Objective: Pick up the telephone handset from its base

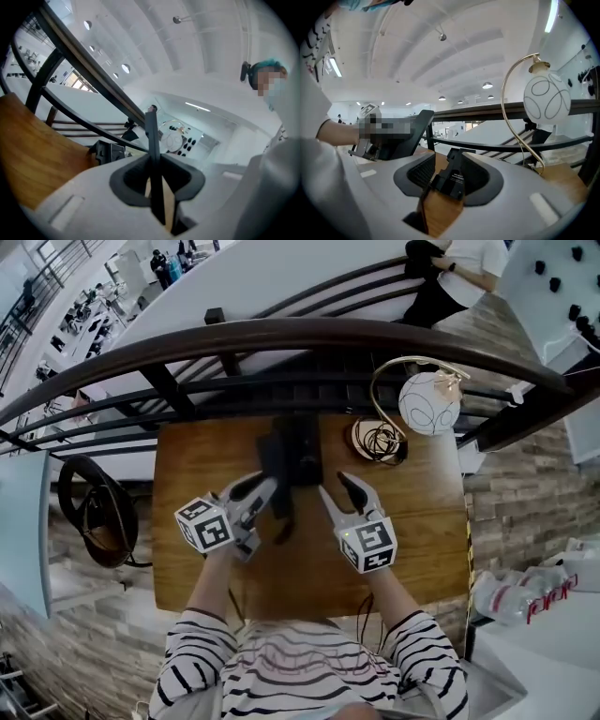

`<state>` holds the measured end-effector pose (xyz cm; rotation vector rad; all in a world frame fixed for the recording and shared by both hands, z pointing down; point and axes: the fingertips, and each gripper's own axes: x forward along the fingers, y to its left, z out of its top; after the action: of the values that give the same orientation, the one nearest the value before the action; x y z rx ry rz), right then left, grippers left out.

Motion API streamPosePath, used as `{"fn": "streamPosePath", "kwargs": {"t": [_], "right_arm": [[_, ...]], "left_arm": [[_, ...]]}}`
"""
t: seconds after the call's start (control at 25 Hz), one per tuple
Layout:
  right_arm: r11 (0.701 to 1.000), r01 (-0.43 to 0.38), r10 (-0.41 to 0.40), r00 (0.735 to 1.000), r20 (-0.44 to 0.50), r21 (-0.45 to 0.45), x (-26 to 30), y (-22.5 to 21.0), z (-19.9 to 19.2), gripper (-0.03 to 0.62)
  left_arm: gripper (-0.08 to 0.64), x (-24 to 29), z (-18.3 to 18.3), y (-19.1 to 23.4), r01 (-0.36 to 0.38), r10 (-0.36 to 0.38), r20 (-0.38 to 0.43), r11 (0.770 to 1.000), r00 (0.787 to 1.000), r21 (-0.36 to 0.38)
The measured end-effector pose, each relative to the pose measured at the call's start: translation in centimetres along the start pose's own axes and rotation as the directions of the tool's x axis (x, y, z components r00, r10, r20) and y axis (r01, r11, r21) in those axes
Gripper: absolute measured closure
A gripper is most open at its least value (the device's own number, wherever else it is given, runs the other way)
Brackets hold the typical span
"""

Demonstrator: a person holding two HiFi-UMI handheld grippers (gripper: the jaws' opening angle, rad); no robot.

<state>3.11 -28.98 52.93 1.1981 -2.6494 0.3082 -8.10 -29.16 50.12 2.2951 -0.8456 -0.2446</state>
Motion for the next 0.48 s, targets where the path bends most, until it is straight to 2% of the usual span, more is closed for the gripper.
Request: {"fn": "streamPosePath", "kwargs": {"t": [0.16, 0.48], "right_arm": [[0.999, -0.022, 0.02, 0.999, 0.043, 0.041, -3.4, 1.5, 1.6, 0.451], [0.998, -0.025, 0.018, 0.994, 0.112, 0.062, -9.2, 4.8, 3.4, 0.519]], "left_arm": [[0.488, -1.4, -0.6, -3.0, 0.007, -0.007, 0.011, 1.0, 1.0, 0.022], [0.489, -5.4, -2.3, -7.8, 0.009, -0.011, 0.051, 0.999, 0.999, 0.033]]}}
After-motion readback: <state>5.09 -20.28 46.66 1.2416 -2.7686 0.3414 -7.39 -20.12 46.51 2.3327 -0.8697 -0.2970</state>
